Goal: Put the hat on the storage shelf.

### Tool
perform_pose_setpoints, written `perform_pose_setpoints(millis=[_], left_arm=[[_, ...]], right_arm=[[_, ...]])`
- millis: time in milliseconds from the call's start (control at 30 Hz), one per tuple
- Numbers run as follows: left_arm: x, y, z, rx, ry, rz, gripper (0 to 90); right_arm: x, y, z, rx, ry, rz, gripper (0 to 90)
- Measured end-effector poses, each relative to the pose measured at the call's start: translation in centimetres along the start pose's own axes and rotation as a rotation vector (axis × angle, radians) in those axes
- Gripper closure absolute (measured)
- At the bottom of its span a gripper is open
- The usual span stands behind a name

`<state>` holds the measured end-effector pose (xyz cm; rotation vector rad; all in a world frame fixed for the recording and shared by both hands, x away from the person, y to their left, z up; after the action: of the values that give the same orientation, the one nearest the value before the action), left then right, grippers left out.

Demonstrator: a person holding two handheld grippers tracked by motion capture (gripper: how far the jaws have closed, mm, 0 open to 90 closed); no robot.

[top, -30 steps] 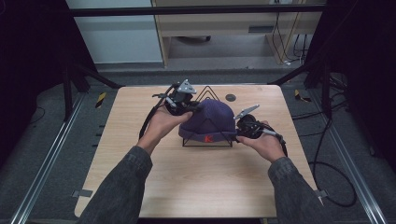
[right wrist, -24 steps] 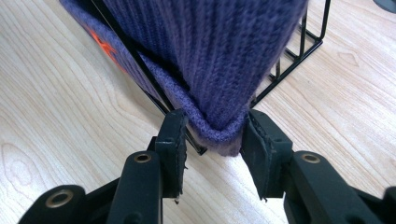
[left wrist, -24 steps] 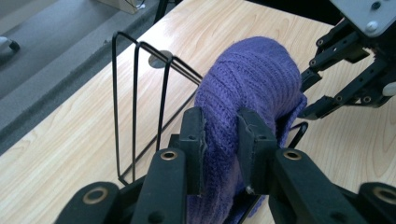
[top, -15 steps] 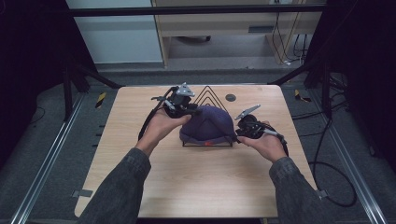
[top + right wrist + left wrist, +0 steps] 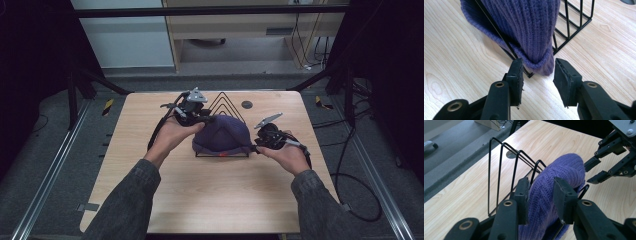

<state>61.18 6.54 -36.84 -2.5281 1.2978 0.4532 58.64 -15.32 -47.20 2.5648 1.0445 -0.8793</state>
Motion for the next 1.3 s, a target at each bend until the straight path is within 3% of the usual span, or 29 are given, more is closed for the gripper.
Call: perform_pose_setpoints(millis=[267,667,833,933,1100,1300], left_arm=[[-0.6,0.1,-0.4,-0.008,0.022,-0.012,63.6],[-1.2,0.3,-1.0,-0.003,0.027,-0.034,54.0],[-1.6,0.4,-1.0,-0.030,0.049,-0.054,42.9],[-2.0,0.5,-1.1,-0.029,0.051,-0.061,31.4],[-2.6,0.9,-1.5,-0.065,0.066,-0.072,18.2],[-3.1,1.7,-1.5,-0.053,0.054,-0.077,12.9]], right_arm=[[-0.8,0.1,-0.1,0.006,0.024,0.001,58.1],[-2.0,0.3,-1.2,0.003,0.070,0.004,56.2],[-2.7,0.1,-2.0,0.003,0.106,0.027,49.6],[-3.2,-0.2,-2.5,-0.002,0.129,0.051,43.6],[-4.1,-0.7,-3.5,0.005,0.176,0.076,34.7],[-5.6,-1.4,-4.7,0.008,0.237,0.094,27.9]])
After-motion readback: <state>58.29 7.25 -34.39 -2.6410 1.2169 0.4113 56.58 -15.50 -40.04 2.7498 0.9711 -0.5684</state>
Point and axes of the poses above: each handheld gripper's, and its own axes: x roughly forward along the jaws, z roughly out of its underside, y roughly to its right, the point moved 6 cm from there along x, roughly forward along the jaws, and after that the axes turned 15 degrees about y, right-handed, at the moved point
